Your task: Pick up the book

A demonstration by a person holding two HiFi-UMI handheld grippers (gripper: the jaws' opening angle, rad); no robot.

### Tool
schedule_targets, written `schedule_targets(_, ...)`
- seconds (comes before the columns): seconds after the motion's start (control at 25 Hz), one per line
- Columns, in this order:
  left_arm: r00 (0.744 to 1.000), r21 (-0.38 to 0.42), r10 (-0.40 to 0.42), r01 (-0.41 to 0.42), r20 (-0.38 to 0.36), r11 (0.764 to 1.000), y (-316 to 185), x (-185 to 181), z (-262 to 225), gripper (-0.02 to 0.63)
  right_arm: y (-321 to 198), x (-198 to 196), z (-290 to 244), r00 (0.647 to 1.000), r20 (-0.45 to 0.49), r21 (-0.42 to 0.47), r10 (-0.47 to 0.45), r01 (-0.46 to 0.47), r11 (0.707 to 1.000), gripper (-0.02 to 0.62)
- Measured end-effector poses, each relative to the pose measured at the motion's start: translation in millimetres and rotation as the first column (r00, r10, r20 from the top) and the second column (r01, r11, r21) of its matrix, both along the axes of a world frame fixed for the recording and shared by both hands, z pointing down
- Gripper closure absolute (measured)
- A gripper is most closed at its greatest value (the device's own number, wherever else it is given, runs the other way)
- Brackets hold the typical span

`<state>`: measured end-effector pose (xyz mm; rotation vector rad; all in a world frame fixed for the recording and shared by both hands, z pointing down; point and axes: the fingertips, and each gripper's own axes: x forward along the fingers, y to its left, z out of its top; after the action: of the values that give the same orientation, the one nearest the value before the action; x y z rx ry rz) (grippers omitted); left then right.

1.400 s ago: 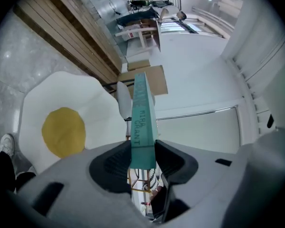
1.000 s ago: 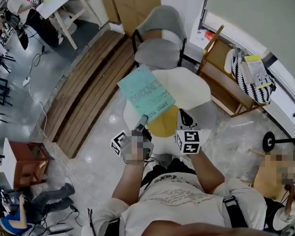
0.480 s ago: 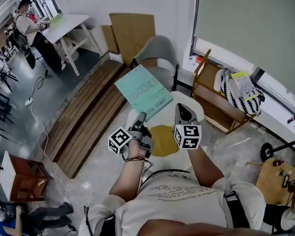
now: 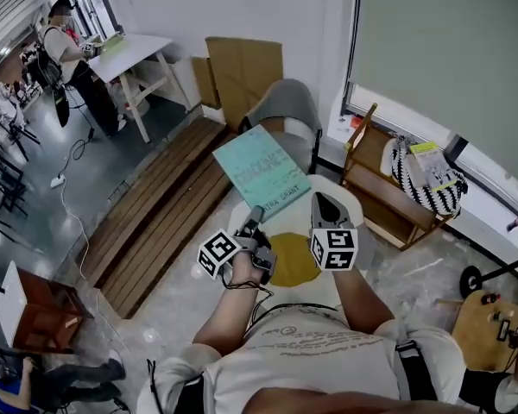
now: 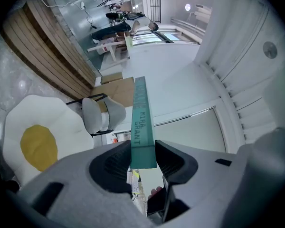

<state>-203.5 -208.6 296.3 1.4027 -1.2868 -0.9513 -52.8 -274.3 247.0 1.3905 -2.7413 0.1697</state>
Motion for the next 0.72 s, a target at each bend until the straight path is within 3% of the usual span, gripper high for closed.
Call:
schedule_targets(0.2,0.999,0.017,0.032,-0.032,0.011,0.999,5.5,4.2,0.4,0.434,11.5,2.5,0.9,0.999,-0.041,0.058,0.011,-0.009,0.998,0.572)
schedule_targets(0.72,0.996,0.008,0.084,-0.084,0.007,0.996,8.8,17.1,8.4,0.434,14.7,12.0,6.1,1.000,-0.016,0.025,0.012,-0.012,1.000,0.571)
